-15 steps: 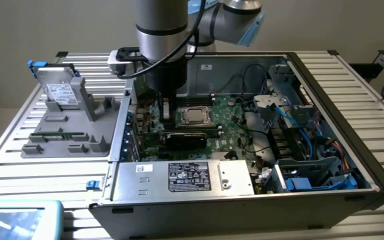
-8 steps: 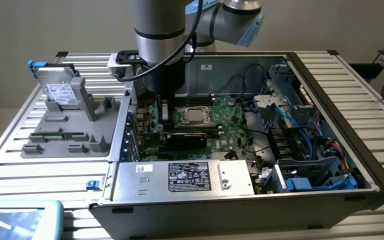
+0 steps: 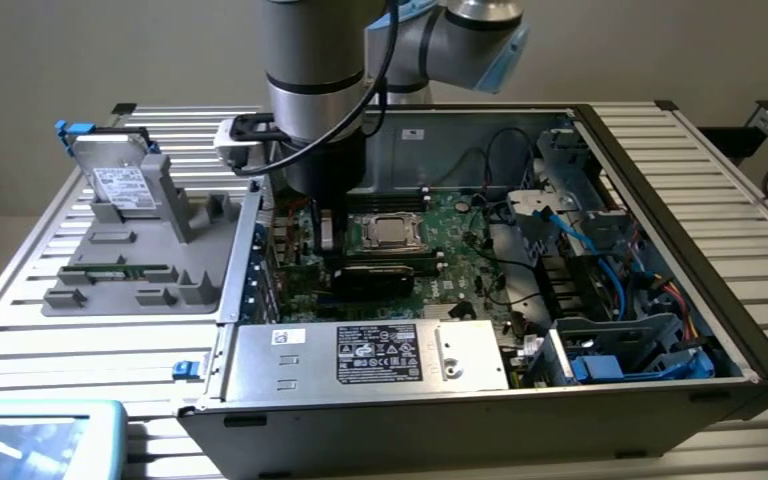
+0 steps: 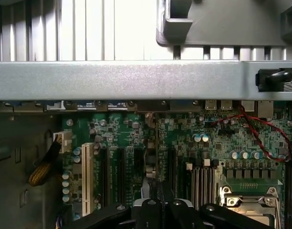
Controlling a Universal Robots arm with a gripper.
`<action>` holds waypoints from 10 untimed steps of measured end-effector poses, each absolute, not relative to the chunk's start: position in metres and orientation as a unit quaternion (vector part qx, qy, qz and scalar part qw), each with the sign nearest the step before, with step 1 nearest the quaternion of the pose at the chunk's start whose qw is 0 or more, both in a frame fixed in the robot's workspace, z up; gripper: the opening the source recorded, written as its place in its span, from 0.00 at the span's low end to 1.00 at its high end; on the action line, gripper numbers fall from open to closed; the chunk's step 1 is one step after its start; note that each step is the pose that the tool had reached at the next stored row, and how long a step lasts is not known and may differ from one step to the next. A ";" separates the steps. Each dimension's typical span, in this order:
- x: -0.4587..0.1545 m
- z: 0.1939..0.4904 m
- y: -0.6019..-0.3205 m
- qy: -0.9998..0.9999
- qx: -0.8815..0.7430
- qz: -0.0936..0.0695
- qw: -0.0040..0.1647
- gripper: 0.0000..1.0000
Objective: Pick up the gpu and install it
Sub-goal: 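Press down on the gpu until it lock into place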
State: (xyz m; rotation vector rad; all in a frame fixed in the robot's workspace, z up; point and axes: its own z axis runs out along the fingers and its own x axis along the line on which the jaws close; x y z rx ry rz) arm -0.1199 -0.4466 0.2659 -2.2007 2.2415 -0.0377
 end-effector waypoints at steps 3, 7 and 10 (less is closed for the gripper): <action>-0.120 0.264 -0.446 0.714 -0.701 -0.013 0.000 0.12; -0.117 0.273 -0.445 0.714 -0.700 -0.013 0.000 0.12; -0.109 0.280 -0.446 0.714 -0.700 -0.012 -0.002 0.12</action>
